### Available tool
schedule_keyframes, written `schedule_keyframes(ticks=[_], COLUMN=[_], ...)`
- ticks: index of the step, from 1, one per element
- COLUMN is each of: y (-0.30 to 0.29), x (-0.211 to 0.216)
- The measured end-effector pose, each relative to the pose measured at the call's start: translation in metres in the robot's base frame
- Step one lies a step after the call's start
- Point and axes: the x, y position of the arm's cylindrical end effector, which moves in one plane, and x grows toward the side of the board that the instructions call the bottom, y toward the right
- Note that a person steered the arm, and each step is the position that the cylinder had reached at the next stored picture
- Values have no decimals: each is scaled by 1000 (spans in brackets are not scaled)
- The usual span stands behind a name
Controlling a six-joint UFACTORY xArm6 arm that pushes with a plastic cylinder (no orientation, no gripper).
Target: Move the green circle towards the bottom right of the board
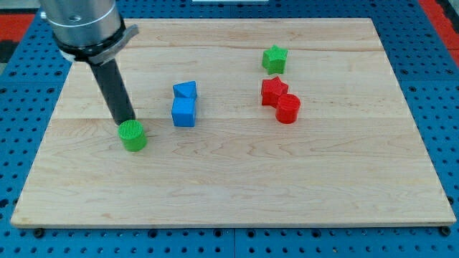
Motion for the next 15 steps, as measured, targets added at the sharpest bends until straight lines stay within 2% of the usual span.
schedule_keyframes(ticks=[1,2,3,5,6,7,8,10,11,12,13,15], y=[-56,-70,-9,147,182,160,172,275,262,215,212,283], x=[-12,10,31,35,45,46,50,59,59,59,81,111])
